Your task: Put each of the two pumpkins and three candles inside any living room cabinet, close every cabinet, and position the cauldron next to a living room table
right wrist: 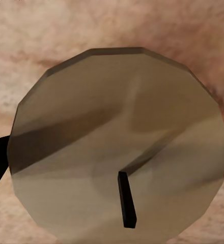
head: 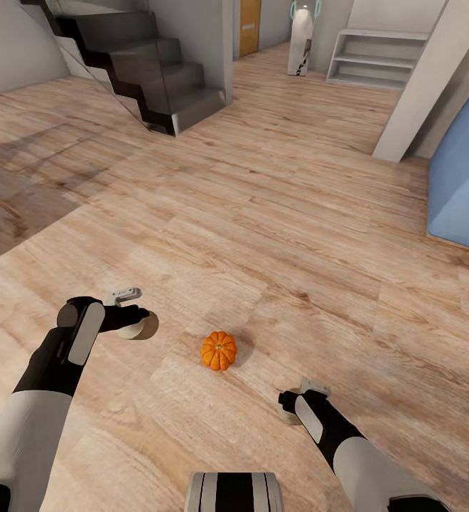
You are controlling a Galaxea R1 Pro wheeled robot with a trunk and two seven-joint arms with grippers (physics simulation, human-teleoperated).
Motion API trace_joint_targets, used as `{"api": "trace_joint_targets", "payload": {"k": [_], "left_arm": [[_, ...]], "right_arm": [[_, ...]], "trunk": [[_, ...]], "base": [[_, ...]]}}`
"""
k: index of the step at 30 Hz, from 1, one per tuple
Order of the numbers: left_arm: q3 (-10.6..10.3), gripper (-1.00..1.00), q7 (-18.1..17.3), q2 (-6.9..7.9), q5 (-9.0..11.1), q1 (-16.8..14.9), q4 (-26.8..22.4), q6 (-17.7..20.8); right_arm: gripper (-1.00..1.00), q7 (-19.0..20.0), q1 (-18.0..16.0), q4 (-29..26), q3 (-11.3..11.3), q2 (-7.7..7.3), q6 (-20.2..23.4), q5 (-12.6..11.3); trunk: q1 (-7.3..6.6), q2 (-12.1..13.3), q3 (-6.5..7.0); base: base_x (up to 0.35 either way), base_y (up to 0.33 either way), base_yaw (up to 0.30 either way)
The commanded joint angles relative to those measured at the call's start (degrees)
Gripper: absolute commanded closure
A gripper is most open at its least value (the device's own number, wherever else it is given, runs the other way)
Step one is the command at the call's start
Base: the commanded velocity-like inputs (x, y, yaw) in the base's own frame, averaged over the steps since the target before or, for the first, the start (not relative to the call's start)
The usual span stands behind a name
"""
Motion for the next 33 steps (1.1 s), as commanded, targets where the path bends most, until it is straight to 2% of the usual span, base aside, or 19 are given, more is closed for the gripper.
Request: {"api": "trace_joint_targets", "payload": {"k": [1, 3, 23, 28, 33], "left_arm": [[0.0, 1.00, 0.4, 0.01, 0.5, 0.0, -0.1, 0.2], [0.0, 1.00, 0.4, 0.01, 0.5, 0.0, 0.0, 0.2], [0.2, 1.00, 0.5, 0.01, 0.3, 0.0, 0.6, 0.2], [0.3, 1.00, 0.5, 0.02, 0.3, 0.0, 0.8, 0.2], [0.3, 1.00, 0.5, -0.01, 0.3, -0.1, 0.9, 0.2]], "right_arm": [[1.00, -0.5, 0.0, 0.1, 0.1, -0.03, 0.2, -0.7], [1.00, -0.5, 0.0, 0.1, 0.1, -0.04, 0.2, -0.7], [1.00, -0.3, 0.0, -0.8, 0.1, -0.07, 0.2, -0.6], [1.00, 0.3, 0.1, -4.3, 0.2, -0.07, 0.9, -0.6], [1.00, 0.4, 0.1, -5.4, 0.2, -0.05, 1.3, -0.6]], "trunk": [[0.00, 0.0, -0.05], [0.00, 0.0, -0.05], [-0.51, 0.3, 4.38], [-0.64, 0.3, 5.49], [-0.77, 0.4, 6.60]], "base": [[0.000, 0.000, 0.000], [0.000, 0.000, 0.000], [0.000, 0.000, 0.000], [0.000, 0.000, 0.000], [0.000, 0.000, 0.000]]}}
